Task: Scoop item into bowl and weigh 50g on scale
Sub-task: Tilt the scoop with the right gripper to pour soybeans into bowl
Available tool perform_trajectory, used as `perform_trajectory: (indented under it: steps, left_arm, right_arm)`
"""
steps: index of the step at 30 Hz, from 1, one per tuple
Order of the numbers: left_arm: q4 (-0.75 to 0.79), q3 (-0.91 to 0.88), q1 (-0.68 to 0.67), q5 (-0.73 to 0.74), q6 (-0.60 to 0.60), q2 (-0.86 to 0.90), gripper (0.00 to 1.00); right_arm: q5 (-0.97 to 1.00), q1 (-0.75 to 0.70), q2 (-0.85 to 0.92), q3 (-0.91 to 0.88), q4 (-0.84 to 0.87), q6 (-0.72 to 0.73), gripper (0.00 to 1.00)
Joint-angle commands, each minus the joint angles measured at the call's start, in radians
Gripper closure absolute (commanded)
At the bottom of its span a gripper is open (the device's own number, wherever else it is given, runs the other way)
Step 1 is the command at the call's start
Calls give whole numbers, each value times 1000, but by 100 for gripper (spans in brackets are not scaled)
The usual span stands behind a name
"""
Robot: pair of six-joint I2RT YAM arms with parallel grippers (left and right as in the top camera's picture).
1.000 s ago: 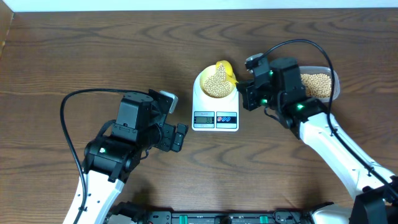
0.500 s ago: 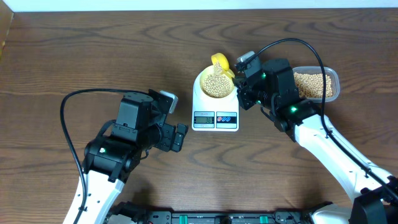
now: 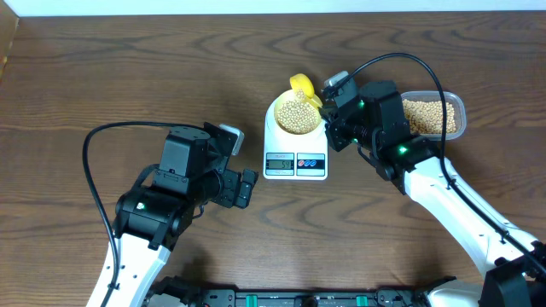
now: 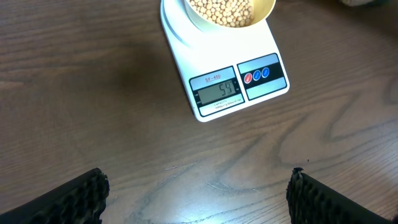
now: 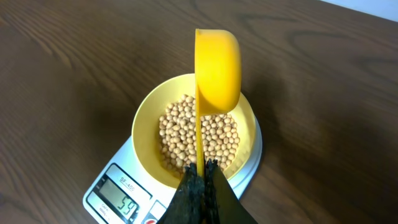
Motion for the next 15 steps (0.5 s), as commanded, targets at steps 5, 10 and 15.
perform_trajectory:
  steps: [5, 10, 15]
  left_arm:
    - [2, -5, -3, -10, 2, -1, 7]
    - [2, -5, -3, -10, 2, -1, 6]
    - [2, -5, -3, -10, 2, -1, 7]
  right_arm:
    - [-15, 7, 6, -1, -35, -1, 99]
    - [-15, 7, 6, -1, -41, 11, 99]
    - [-45, 7, 6, -1, -41, 37, 99]
